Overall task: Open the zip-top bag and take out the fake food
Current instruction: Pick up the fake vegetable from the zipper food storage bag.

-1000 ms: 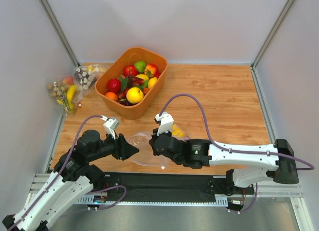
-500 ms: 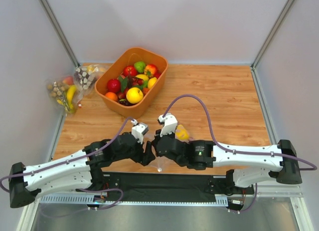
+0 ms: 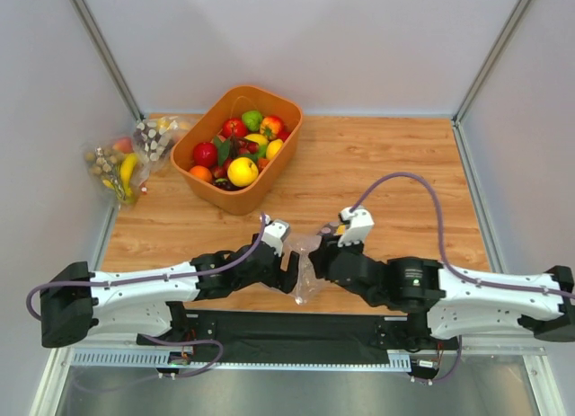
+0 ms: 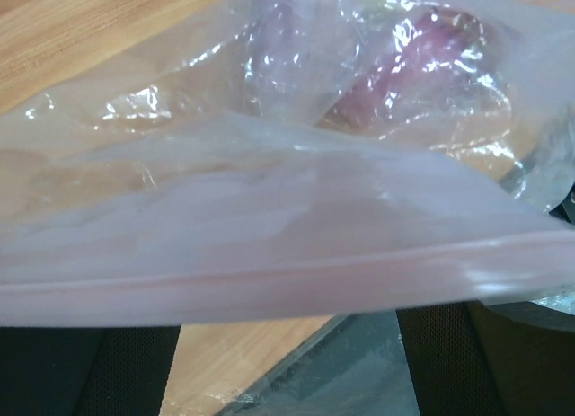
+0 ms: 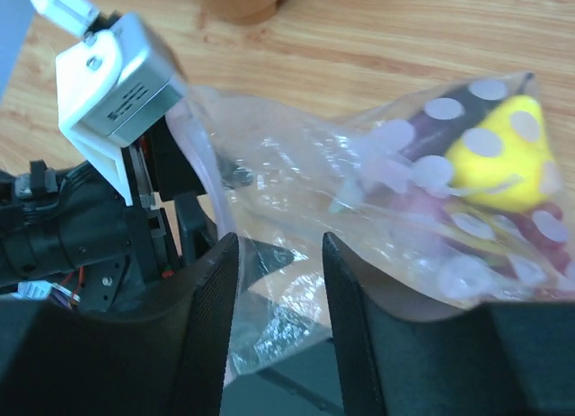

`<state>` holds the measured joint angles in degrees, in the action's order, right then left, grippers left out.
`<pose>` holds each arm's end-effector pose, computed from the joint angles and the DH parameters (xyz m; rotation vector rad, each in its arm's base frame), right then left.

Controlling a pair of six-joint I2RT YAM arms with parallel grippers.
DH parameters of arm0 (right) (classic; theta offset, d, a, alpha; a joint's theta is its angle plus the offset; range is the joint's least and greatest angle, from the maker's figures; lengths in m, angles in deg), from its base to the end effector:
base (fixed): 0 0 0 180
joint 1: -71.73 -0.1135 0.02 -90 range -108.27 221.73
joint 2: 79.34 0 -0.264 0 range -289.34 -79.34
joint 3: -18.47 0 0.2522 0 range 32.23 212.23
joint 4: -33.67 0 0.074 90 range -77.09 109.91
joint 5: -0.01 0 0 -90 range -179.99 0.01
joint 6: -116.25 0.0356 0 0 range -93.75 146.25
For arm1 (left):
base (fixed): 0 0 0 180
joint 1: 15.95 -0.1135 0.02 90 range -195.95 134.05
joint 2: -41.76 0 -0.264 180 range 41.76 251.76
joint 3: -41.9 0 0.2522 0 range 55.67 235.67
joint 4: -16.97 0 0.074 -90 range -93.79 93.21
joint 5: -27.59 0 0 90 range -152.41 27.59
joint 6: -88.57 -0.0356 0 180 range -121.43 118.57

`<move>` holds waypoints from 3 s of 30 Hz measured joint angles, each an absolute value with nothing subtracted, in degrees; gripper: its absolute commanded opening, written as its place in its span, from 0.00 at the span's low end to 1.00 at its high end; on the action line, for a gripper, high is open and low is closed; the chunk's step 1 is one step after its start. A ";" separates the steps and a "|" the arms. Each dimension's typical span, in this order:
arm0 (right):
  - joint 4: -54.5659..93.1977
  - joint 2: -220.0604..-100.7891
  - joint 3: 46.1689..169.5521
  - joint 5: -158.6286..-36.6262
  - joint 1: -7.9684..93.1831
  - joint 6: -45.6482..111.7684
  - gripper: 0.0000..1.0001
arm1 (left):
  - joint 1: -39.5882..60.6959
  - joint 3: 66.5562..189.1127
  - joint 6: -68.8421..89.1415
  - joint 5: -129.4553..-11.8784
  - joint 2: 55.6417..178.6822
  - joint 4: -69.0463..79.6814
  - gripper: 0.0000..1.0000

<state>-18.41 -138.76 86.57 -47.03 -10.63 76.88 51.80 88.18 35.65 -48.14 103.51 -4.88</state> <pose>0.0517 0.2026 0.3101 -0.2327 2.1256 0.5017 0.0931 -0.2044 0.2130 0.4700 2.2518 -0.7255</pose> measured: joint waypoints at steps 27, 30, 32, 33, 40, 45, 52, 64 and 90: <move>-13.06 -128.40 59.97 -59.09 15.16 81.88 0.38 | 51.84 87.96 28.79 -51.16 116.74 12.12 0.96; -10.66 -130.61 59.60 -60.16 15.81 81.20 0.22 | 51.84 89.93 27.30 -50.64 119.32 12.30 0.95; -9.34 -131.79 59.06 -60.95 16.14 80.90 0.11 | 51.84 90.91 26.45 -49.94 120.60 12.47 0.95; -8.71 -132.14 58.75 -61.30 16.32 80.72 0.09 | 51.84 91.30 26.23 -49.67 121.13 12.49 0.94; -5.61 -132.73 57.24 -63.64 17.82 80.11 0.00 | 51.78 92.18 25.29 -49.46 122.57 13.76 0.82; -5.98 -130.92 57.22 -65.50 17.93 79.52 0.00 | 51.73 92.18 24.63 -49.81 121.50 14.22 0.80; -8.60 -119.44 57.13 -68.56 17.93 79.35 0.00 | 51.36 92.16 23.30 -47.73 112.54 14.35 0.80; -12.36 -114.87 56.28 -71.86 17.93 79.63 0.00 | 49.70 95.54 22.56 -42.35 123.60 12.01 0.68; -13.02 -123.29 59.41 -67.81 26.55 76.75 0.40 | 48.08 97.47 27.87 -40.12 127.34 14.55 0.82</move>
